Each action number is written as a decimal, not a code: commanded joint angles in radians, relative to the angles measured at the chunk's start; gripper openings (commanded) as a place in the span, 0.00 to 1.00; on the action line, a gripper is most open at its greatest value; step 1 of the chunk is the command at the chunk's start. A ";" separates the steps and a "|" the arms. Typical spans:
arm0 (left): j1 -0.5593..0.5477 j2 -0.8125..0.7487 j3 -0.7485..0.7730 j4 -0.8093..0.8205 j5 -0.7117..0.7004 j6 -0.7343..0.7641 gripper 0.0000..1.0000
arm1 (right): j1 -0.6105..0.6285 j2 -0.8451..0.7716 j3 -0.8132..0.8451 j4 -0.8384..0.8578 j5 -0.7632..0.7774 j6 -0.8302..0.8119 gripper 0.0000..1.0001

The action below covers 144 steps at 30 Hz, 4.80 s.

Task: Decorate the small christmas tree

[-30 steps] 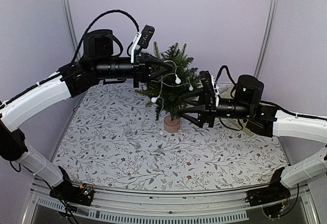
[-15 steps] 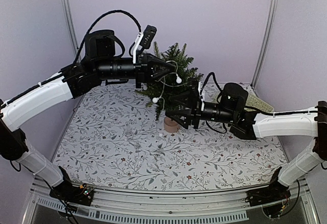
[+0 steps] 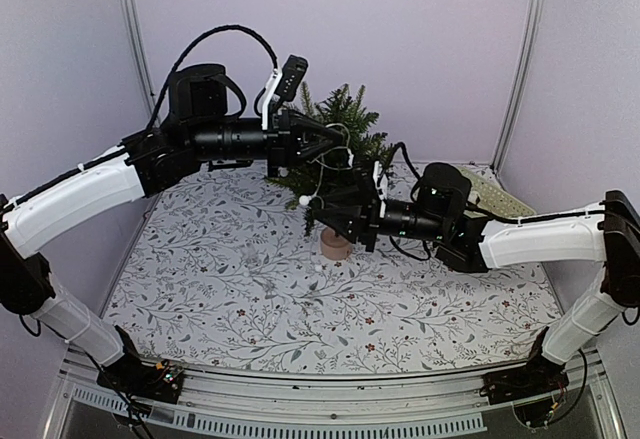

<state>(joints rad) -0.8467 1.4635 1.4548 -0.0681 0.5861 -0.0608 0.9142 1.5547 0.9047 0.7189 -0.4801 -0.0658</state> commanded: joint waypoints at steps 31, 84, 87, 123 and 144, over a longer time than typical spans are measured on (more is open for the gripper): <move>-0.012 0.102 0.082 -0.130 -0.104 0.040 0.68 | 0.039 -0.673 -0.313 -0.030 0.221 0.179 0.00; -0.203 0.299 -0.811 0.659 -0.359 0.347 0.00 | 0.038 -0.645 -0.165 0.017 0.644 0.110 0.00; -0.219 0.103 -0.847 0.582 -0.394 0.322 0.00 | 0.036 -0.640 -0.169 0.023 0.673 0.108 0.00; 0.179 -0.406 -0.196 0.191 -0.729 0.359 0.00 | -0.119 -0.478 -0.178 0.297 1.004 0.327 0.00; 0.490 -0.031 0.122 0.259 -0.521 0.240 0.00 | -0.183 -0.222 -0.084 0.428 1.057 0.411 0.00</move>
<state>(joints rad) -0.4168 1.3926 1.5299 0.1207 -0.0078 0.2379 0.7467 1.2881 0.7761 1.0752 0.5407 0.3313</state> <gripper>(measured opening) 0.013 0.010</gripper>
